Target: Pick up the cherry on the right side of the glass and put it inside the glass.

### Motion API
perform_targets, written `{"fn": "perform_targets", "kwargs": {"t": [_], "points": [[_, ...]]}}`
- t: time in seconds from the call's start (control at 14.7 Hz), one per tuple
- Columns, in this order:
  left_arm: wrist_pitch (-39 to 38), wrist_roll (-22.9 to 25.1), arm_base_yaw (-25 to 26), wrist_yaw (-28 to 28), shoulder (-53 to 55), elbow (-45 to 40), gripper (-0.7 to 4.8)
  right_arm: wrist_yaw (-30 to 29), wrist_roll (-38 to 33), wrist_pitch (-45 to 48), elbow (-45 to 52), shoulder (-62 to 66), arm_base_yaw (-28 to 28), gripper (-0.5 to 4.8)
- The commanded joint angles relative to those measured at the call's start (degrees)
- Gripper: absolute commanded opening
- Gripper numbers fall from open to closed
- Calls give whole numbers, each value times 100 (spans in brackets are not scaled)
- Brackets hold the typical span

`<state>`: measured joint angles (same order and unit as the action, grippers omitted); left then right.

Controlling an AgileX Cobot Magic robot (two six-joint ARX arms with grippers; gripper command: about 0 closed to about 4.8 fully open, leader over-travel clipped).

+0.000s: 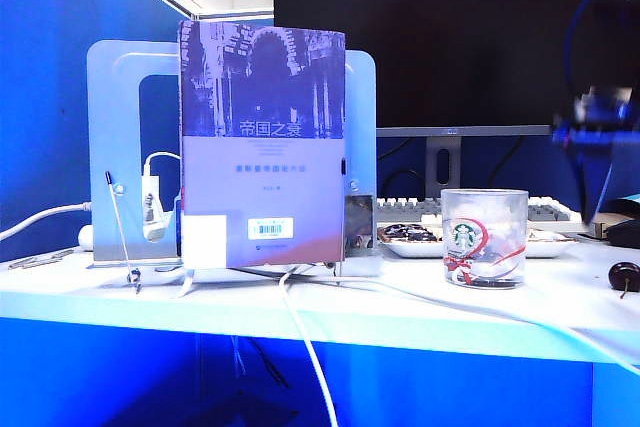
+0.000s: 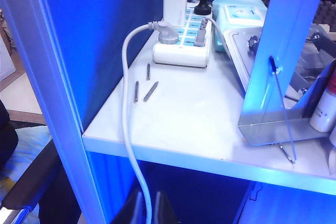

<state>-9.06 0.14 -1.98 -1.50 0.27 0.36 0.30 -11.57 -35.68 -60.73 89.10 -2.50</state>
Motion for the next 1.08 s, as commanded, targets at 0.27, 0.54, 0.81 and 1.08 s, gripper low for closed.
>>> {"fn": "perform_targets", "kwargs": {"t": [0.27,0.54,0.81,1.08], "points": [[-70,-17,2,26,-17,-7,53,280,133,236,-35,651,-2,444],[-70,-17,2,24,-17,-7,53,282,133,374,-39,807,-2,417],[-70,-17,2,26,-17,-7,53,282,133,468,-44,817,-2,417],[-70,-17,2,26,-17,-7,53,367,166,483,-48,857,9,317]]}}
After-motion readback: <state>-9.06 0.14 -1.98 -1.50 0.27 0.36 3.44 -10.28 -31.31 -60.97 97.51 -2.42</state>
